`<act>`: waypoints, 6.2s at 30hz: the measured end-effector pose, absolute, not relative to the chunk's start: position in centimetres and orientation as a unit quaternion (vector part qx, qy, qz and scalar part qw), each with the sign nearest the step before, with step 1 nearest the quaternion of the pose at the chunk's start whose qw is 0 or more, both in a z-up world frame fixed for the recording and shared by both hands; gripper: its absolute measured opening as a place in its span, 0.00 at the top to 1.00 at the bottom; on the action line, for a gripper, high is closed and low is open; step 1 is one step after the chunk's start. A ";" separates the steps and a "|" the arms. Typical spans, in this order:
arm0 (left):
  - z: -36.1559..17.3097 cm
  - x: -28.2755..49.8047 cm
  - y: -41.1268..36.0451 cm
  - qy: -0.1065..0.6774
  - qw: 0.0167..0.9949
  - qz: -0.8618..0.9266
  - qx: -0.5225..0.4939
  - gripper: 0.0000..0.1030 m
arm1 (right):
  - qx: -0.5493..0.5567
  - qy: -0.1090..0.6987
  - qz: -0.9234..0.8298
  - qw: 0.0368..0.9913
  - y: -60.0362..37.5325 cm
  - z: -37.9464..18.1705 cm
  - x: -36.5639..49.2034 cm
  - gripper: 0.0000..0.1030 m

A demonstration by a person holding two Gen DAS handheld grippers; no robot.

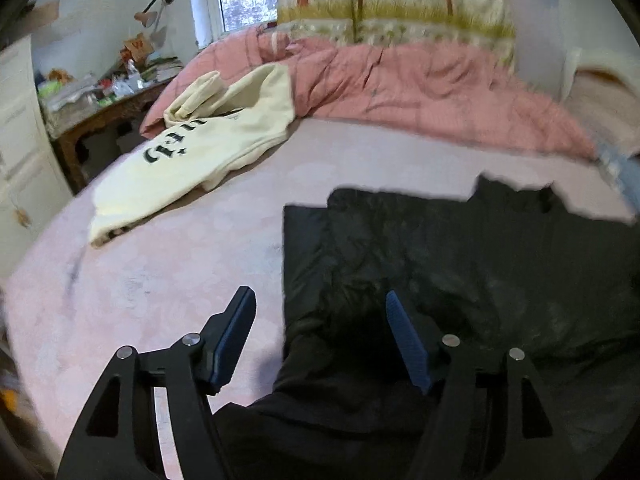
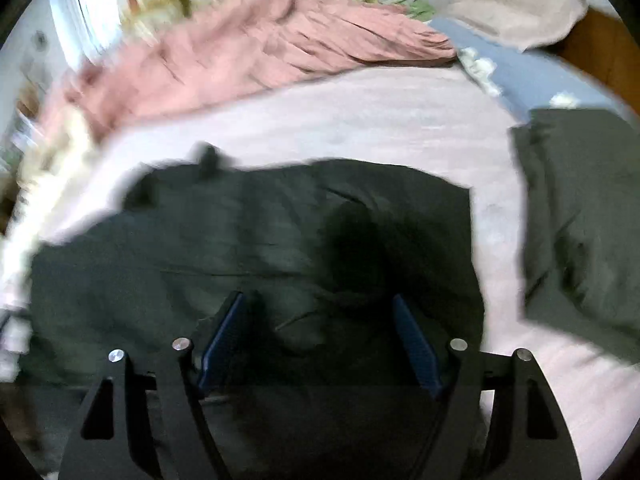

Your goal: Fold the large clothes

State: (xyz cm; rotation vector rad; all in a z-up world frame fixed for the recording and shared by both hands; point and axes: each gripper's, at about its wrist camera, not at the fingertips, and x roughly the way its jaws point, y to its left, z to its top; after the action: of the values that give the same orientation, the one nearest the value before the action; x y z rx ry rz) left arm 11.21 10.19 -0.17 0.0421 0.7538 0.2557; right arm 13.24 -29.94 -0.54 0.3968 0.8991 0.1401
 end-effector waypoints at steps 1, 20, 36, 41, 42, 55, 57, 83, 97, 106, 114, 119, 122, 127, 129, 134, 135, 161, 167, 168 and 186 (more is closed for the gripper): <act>-0.9 11.7 10.0 0.379 0.914 0.139 0.030 0.36 | 0.228 0.429 0.105 0.868 -30.2 -0.5 12.7 0.25; 2.3 8.0 9.5 0.274 0.957 0.100 0.010 0.38 | 0.064 0.415 -0.024 0.907 -30.1 2.0 10.7 0.25; 12.6 -4.5 8.9 0.036 0.996 0.005 -0.083 0.00 | 0.010 0.150 -0.057 0.987 -24.4 10.0 -3.6 0.00; 13.0 -5.4 7.6 0.055 0.994 -0.024 -0.090 0.00 | 0.038 0.146 -0.074 0.986 -23.8 9.6 -7.5 0.00; 13.0 -5.5 7.2 0.064 0.994 -0.037 -0.086 0.00 | 0.032 0.141 -0.090 0.985 -23.7 9.4 -8.3 0.00; 9.2 -10.0 3.7 0.085 0.995 -0.022 -0.039 0.00 | 0.016 0.175 -0.059 0.983 -21.5 6.6 -11.5 0.00; 8.6 -10.1 3.4 0.089 0.996 -0.014 -0.030 0.00 | 0.020 0.174 -0.059 0.983 -21.4 6.6 -11.6 0.00; -5.0 -7.5 0.1 0.333 0.929 -0.011 0.161 0.30 | -0.244 0.358 -0.011 0.901 -18.7 -4.8 -9.1 0.01; 3.2 -13.1 3.1 0.321 0.939 0.016 0.121 0.92 | -0.198 0.335 0.030 0.921 -19.4 1.7 -17.4 0.87; 9.7 -2.9 2.0 0.274 0.955 0.037 0.106 0.92 | -0.227 0.277 -0.018 0.934 -20.1 8.9 -7.5 0.81; 6.0 10.2 2.2 0.320 0.941 0.038 0.107 0.92 | -0.237 0.251 -0.064 0.936 -20.1 7.9 5.8 0.59; 2.5 13.2 3.0 0.318 0.945 0.012 0.080 0.87 | -0.160 0.266 -0.047 0.950 -22.0 4.5 10.5 0.45; 2.7 12.2 2.9 0.271 0.959 -0.003 0.087 0.68 | -0.085 0.259 -0.043 0.961 -24.9 4.1 10.2 0.30; 5.6 7.5 6.0 0.151 0.986 0.033 0.064 0.00 | -0.027 0.162 -0.079 0.983 -28.7 6.0 5.4 0.12; 6.3 6.0 8.2 0.147 0.988 0.024 0.035 0.00 | -0.009 0.137 -0.084 0.987 -30.2 6.7 3.7 0.10; 6.2 5.1 11.1 0.141 0.990 -0.001 0.012 0.17 | 0.062 0.129 0.055 0.988 -32.3 7.9 1.3 0.23; 6.2 5.7 11.3 0.147 0.989 -0.016 0.004 0.28 | 0.073 0.144 0.098 0.982 -32.1 7.8 1.9 0.39; 3.2 12.6 13.4 0.237 0.967 0.090 -0.024 0.46 | 0.014 0.291 -0.148 0.945 -31.9 1.9 13.4 0.62; 6.9 4.7 5.2 0.201 0.974 -0.075 -0.068 0.55 | 0.073 0.284 0.034 0.955 -27.5 8.7 8.8 0.62; 6.6 3.9 3.6 0.205 0.971 -0.099 -0.068 0.58 | 0.078 0.295 0.060 0.950 -26.6 8.9 8.5 0.62; -4.0 9.0 -2.7 0.362 0.903 -0.181 -0.140 0.81 | 0.112 0.468 0.219 0.849 -16.5 2.5 11.4 0.67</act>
State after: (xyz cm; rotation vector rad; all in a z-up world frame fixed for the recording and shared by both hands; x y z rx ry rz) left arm 8.97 -2.67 -3.96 -0.2889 0.7490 -0.3746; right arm 11.36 -16.51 2.53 0.2350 0.9854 0.4619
